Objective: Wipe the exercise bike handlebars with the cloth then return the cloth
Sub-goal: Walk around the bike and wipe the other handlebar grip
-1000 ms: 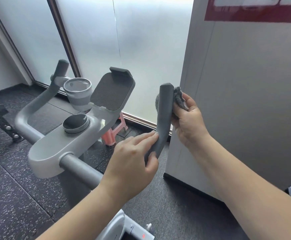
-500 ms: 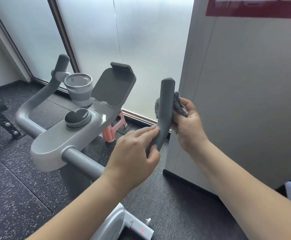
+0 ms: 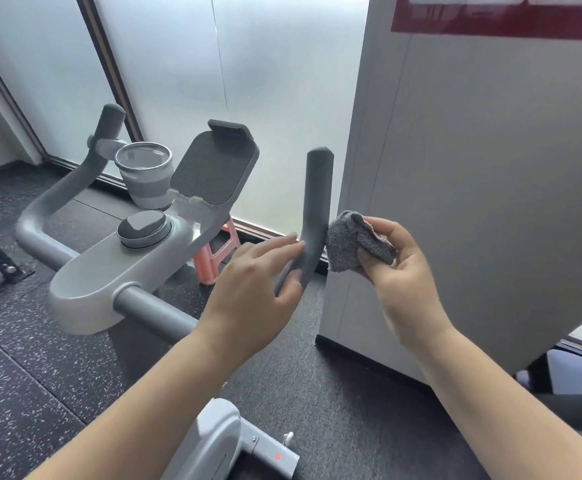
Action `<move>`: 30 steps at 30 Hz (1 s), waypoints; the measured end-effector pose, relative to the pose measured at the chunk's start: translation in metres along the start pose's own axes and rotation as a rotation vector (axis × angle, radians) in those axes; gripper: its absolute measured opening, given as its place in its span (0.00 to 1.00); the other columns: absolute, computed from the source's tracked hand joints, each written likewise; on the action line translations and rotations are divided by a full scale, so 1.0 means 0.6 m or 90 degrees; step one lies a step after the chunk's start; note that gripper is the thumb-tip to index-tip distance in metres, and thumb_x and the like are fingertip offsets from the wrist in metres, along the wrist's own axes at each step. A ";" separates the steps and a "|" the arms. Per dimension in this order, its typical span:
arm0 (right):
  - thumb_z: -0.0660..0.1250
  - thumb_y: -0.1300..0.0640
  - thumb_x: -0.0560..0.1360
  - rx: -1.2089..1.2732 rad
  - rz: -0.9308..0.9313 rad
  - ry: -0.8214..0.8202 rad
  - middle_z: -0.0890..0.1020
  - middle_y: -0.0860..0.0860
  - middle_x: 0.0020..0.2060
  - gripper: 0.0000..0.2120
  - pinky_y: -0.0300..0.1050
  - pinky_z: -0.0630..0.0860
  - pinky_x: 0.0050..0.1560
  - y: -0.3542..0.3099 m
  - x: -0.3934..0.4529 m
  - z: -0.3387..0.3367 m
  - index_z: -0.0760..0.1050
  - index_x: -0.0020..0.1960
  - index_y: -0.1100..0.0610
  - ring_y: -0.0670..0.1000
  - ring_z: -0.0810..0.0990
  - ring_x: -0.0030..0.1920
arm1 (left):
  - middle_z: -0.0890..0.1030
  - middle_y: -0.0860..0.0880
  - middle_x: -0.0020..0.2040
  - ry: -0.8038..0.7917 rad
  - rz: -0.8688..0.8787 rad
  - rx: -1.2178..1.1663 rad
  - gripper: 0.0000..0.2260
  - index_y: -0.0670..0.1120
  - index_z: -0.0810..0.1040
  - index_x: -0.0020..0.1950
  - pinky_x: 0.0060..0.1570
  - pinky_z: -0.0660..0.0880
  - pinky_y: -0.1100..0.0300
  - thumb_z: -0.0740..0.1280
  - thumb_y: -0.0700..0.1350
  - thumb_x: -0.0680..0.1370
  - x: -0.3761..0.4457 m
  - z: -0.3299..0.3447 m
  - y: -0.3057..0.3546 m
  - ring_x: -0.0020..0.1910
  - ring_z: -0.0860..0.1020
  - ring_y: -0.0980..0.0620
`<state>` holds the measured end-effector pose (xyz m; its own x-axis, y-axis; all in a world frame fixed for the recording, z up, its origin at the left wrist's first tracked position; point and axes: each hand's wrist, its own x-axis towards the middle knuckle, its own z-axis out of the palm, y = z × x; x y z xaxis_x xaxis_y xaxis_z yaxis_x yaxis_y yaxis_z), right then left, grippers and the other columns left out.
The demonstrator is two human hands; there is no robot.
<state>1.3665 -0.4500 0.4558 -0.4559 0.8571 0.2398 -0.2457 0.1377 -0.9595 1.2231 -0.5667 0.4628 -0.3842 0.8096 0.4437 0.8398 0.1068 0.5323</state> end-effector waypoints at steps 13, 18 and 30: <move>0.68 0.70 0.73 0.045 -0.053 -0.029 0.82 0.51 0.39 0.10 0.48 0.81 0.43 -0.054 -0.026 0.096 0.73 0.48 0.57 0.49 0.82 0.38 | 0.84 0.43 0.48 -0.076 -0.288 -0.741 0.17 0.43 0.79 0.56 0.44 0.80 0.54 0.67 0.50 0.71 0.047 -0.058 0.021 0.45 0.82 0.46; 0.75 0.63 0.69 -0.125 -0.142 0.111 0.79 0.54 0.44 0.15 0.42 0.77 0.41 -0.037 0.001 0.138 0.78 0.40 0.42 0.55 0.80 0.39 | 0.83 0.42 0.50 -0.051 -0.279 -0.758 0.19 0.42 0.77 0.56 0.46 0.79 0.57 0.70 0.52 0.70 0.073 -0.059 -0.001 0.48 0.82 0.48; 0.67 0.58 0.72 -0.286 -0.158 0.170 0.76 0.48 0.51 0.11 0.32 0.74 0.40 -0.041 0.047 0.144 0.79 0.50 0.45 0.44 0.78 0.45 | 0.81 0.40 0.53 -0.130 -0.274 -0.643 0.22 0.41 0.71 0.60 0.44 0.80 0.57 0.75 0.40 0.70 0.175 -0.053 -0.080 0.48 0.83 0.47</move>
<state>1.2857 -0.4724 0.4989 -0.1851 0.8599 0.4757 0.0960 0.4975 -0.8621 1.1302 -0.5053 0.5067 -0.4197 0.9077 0.0046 -0.0811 -0.0426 0.9958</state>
